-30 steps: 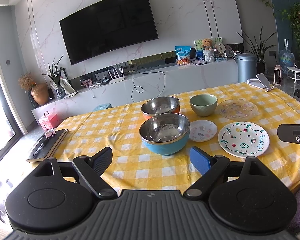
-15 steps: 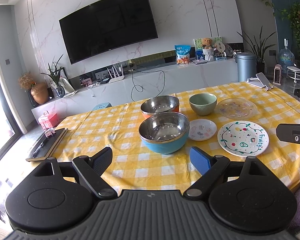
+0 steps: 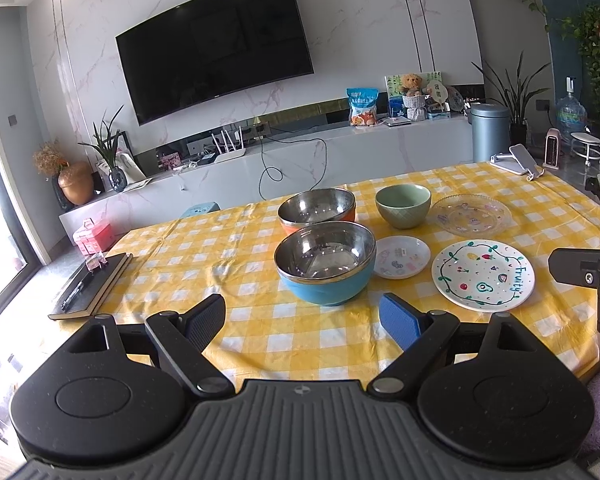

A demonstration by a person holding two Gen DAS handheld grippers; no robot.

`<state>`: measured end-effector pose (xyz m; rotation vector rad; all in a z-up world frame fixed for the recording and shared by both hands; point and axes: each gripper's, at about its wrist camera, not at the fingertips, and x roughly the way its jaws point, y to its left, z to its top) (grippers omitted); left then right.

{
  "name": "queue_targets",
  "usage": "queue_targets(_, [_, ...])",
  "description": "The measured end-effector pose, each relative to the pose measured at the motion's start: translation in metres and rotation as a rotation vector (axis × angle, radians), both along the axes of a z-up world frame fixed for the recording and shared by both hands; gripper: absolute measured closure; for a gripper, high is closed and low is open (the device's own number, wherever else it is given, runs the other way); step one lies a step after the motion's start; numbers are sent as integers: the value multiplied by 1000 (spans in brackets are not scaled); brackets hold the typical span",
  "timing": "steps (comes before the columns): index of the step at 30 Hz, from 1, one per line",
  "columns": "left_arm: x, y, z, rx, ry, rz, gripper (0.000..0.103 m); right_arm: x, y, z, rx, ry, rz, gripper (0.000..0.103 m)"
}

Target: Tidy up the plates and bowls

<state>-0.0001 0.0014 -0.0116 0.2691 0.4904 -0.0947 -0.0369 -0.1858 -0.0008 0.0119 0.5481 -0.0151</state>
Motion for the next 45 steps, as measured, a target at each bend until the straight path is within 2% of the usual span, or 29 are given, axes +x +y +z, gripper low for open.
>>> queue_targets(28, [-6, -7, -6, -12, 23, -10, 2, 0, -3, -4, 12, -5, -1, 3])
queue_targets(32, [-1, -9, -7, -73, 55, -24, 1, 2, -10, -7, 8, -22, -30, 3])
queue_targets(37, [16, -12, -10, -157, 114, -60, 2, 12, -31, -22, 69, -13, -66, 3])
queue_targets(39, [23, -16, -13, -189, 132, -86, 6, 16, -39, -29, 74, -15, -90, 3])
queue_targets(45, [49, -22, -25, -320, 225, -124, 28, 38, -58, -47, 86, -8, -114, 3])
